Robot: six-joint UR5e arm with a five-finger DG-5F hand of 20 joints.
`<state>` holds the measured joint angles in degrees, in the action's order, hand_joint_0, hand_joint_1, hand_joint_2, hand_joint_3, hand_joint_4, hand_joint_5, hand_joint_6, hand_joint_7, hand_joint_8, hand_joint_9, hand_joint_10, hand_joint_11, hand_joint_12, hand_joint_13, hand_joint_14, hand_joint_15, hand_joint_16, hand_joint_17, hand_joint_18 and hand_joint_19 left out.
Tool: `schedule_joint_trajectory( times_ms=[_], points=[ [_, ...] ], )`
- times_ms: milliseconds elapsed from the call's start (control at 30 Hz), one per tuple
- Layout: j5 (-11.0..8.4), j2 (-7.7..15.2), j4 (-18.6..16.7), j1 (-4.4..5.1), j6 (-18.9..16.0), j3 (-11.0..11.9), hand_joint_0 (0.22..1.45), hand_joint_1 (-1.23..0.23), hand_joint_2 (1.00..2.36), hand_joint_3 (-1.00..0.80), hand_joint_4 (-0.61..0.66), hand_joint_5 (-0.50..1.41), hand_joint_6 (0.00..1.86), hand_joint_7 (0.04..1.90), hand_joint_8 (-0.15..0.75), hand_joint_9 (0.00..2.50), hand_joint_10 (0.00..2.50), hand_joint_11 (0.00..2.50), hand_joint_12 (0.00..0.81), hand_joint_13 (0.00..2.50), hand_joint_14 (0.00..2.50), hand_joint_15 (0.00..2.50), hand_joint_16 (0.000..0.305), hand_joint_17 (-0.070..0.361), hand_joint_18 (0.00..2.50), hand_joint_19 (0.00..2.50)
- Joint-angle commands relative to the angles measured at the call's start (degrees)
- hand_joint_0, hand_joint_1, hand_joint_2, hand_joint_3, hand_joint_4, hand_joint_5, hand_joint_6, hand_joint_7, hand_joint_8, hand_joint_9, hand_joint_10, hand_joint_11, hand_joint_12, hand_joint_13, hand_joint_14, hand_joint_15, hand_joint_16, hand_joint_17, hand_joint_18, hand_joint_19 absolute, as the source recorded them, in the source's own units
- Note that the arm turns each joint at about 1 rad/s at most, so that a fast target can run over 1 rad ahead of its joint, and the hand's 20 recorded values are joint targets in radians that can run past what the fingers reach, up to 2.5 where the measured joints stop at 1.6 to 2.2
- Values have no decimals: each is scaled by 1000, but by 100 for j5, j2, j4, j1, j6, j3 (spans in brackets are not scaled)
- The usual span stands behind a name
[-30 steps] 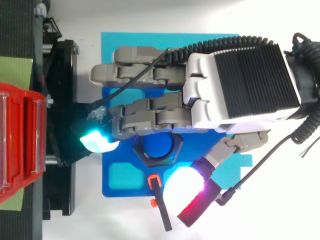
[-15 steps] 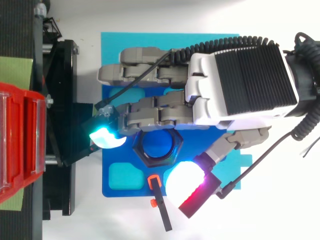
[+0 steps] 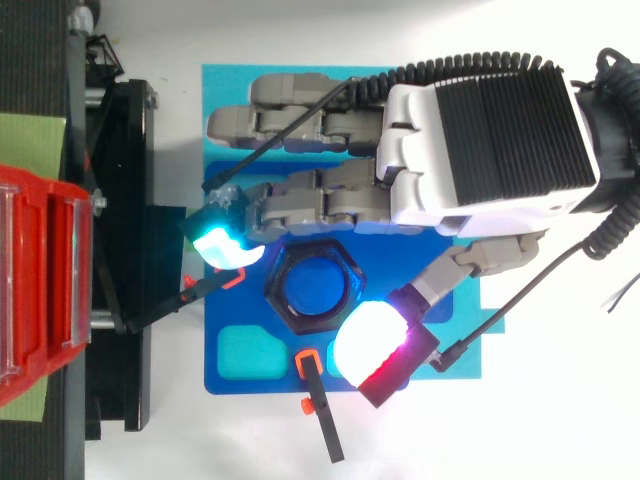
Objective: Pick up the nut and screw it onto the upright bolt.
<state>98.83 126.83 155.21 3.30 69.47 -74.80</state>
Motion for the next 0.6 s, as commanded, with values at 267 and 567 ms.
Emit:
schedule_joint_trajectory(
  times_ms=[267,567],
  points=[
    [13,0,-8,-31,5,0,481,-172,1000,-500,199,-49,503,1271,226,451,0,0,284,136,0,0,33,75,0,0],
    [13,0,-17,-31,14,0,485,-187,1000,-500,203,-39,503,1303,233,507,0,0,278,178,0,0,32,72,0,0]
  ],
)
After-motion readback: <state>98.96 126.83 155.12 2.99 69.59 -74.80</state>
